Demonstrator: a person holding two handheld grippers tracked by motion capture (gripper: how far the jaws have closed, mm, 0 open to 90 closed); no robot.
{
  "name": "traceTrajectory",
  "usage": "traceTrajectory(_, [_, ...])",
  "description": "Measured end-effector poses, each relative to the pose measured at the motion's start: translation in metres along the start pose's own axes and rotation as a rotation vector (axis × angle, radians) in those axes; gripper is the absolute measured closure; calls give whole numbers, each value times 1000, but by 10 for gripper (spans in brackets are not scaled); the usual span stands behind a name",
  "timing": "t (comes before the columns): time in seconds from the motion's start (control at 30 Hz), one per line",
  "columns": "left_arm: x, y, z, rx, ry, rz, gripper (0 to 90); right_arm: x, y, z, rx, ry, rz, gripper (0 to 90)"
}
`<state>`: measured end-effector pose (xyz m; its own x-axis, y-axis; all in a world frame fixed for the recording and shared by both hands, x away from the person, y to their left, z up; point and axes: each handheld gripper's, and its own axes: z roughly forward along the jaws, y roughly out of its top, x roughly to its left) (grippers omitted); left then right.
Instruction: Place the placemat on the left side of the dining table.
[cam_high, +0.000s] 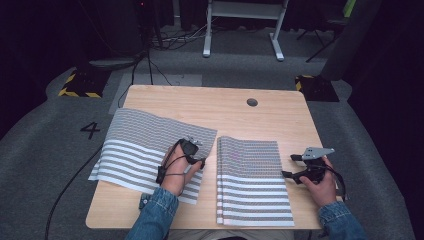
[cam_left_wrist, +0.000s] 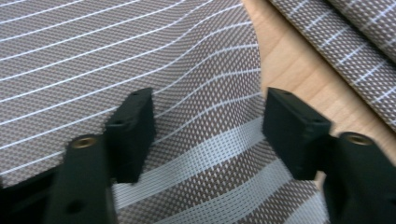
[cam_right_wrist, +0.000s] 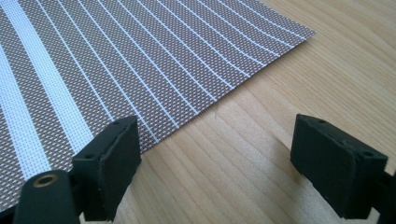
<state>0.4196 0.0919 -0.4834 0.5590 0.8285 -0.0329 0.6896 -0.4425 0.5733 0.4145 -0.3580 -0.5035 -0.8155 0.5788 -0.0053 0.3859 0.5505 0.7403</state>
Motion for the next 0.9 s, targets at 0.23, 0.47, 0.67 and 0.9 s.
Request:
traceTrajectory(0.23, [30, -10, -3, -78, -83, -127, 828, 0, 0, 0, 0, 0, 0, 162])
traceTrajectory(0.47, [22, -4, -20, -161, -32, -34, 860, 0, 0, 0, 0, 0, 0, 162])
traceTrajectory(0.67, [13, 6, -57, -263, -68, 54, 864, 0, 0, 0, 0, 0, -1, 162])
traceTrajectory(0.9, [-14, 8, -92, -349, -183, 167, 865, 0, 0, 0, 0, 0, 0, 162])
